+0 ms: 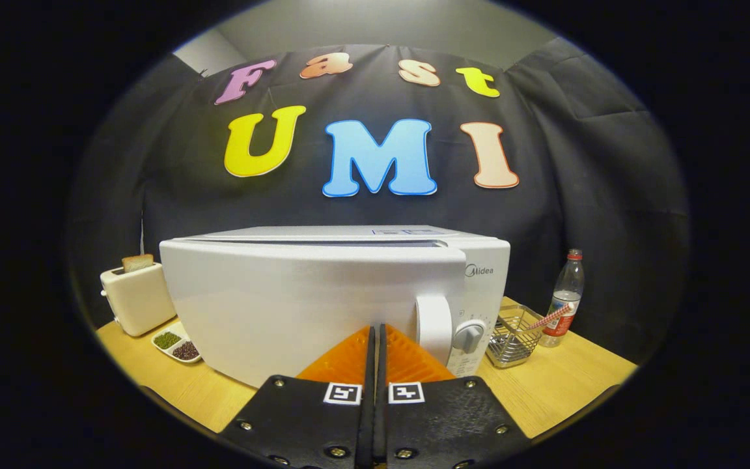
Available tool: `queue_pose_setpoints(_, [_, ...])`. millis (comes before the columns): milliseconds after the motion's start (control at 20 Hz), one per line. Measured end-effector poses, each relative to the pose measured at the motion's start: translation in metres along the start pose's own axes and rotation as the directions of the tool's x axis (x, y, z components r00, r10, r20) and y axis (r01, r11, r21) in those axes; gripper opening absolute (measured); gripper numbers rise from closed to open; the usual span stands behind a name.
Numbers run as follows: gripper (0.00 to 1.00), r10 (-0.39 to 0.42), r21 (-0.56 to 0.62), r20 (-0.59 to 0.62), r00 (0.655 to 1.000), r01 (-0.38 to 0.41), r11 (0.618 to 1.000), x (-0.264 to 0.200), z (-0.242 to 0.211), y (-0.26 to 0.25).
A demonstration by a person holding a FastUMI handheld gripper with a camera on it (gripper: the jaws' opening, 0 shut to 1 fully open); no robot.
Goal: Open the microwave, put the food inside, and close the microwave door.
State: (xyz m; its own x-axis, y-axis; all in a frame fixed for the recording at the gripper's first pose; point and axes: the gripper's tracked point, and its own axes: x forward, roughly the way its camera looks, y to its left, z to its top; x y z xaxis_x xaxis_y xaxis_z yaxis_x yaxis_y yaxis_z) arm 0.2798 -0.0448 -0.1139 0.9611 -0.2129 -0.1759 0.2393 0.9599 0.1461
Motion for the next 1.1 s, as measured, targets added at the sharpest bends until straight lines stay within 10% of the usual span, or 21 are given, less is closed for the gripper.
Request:
queue_pose_setpoints(500, [0.02, -0.014, -0.066, -0.003, 1.000, 0.014, 0.998, 0.027, -0.002, 0.004])
queue_pose_setpoints(1100, [0.02, 0.148, -0.006, 0.020, 0.989, -0.148, 0.989, -0.077, 0.027, 0.009])
